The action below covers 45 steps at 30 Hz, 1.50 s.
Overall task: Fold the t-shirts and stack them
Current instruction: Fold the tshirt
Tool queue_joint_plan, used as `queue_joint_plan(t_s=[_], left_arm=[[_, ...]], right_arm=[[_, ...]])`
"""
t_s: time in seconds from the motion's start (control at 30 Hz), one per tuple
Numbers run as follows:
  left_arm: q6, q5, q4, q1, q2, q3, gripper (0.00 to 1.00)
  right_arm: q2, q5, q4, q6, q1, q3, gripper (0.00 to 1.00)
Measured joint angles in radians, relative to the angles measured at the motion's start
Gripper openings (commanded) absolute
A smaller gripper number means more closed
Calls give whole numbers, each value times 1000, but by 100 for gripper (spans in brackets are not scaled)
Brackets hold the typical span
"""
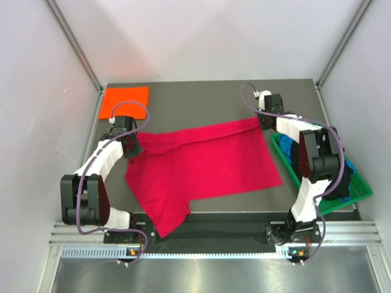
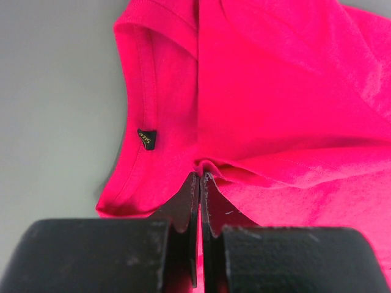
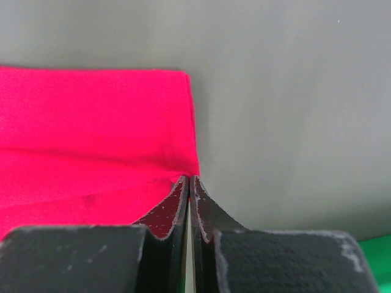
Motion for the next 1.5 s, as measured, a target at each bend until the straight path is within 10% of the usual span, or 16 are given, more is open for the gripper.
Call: queue_joint_plan(t_s=[1.5], left_arm=[[-32,-70,-57,0,-122,-14,0]], right_arm=[[-51,120,-125,8,63,-16,0]])
